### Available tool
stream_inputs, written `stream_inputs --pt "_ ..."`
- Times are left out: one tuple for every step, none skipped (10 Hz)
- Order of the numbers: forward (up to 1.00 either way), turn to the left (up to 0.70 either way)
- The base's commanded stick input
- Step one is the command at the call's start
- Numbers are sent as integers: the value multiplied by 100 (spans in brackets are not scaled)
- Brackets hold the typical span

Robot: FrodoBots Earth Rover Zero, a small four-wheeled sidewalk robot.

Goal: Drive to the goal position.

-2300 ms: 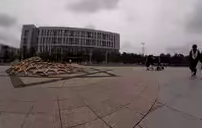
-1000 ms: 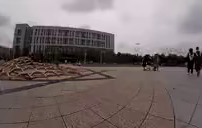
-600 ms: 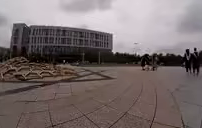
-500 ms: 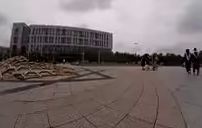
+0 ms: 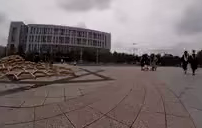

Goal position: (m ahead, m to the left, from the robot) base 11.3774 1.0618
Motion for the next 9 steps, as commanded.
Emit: stream_inputs --pt "53 -11" --pt "53 -11" --pt "53 -11" --pt "53 -11" --pt "53 -11" --pt "53 -11" --pt "53 -11" --pt "53 -11" --pt "53 -11"
